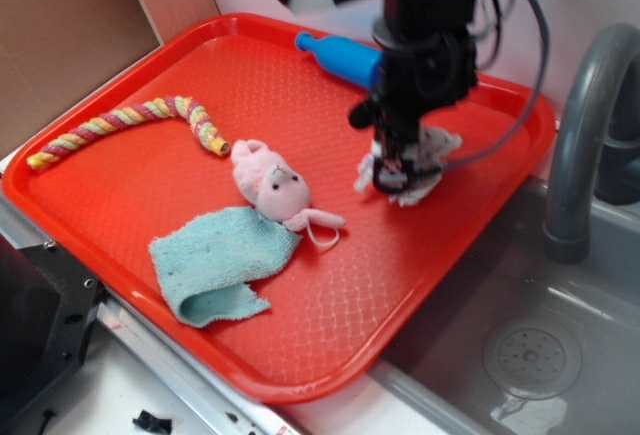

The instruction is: Grab the white paper.

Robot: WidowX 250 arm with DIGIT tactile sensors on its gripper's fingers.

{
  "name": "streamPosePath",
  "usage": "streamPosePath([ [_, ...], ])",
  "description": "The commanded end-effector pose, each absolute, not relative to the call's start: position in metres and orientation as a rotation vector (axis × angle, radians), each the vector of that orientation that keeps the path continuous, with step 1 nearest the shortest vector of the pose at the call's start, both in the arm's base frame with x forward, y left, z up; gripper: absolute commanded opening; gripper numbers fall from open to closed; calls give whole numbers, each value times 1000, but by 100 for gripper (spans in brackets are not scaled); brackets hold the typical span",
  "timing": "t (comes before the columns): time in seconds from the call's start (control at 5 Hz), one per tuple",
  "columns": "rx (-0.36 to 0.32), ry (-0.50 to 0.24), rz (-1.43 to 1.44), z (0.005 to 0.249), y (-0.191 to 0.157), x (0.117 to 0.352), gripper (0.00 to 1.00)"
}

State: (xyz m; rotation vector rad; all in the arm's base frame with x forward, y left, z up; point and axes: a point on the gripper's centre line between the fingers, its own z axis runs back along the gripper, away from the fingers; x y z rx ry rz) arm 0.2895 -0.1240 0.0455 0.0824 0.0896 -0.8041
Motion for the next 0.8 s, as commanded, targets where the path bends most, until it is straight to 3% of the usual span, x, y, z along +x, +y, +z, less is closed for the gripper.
streamPosePath([
  [0.0,48,-149,-301,151,-94,248,0],
  [0.2,42,-204,-49,188,-81,216,0],
  [0.4,-28,-163,118,194,-60,195,0],
  [0.6,-44,-78,125,181,-47,194,0],
])
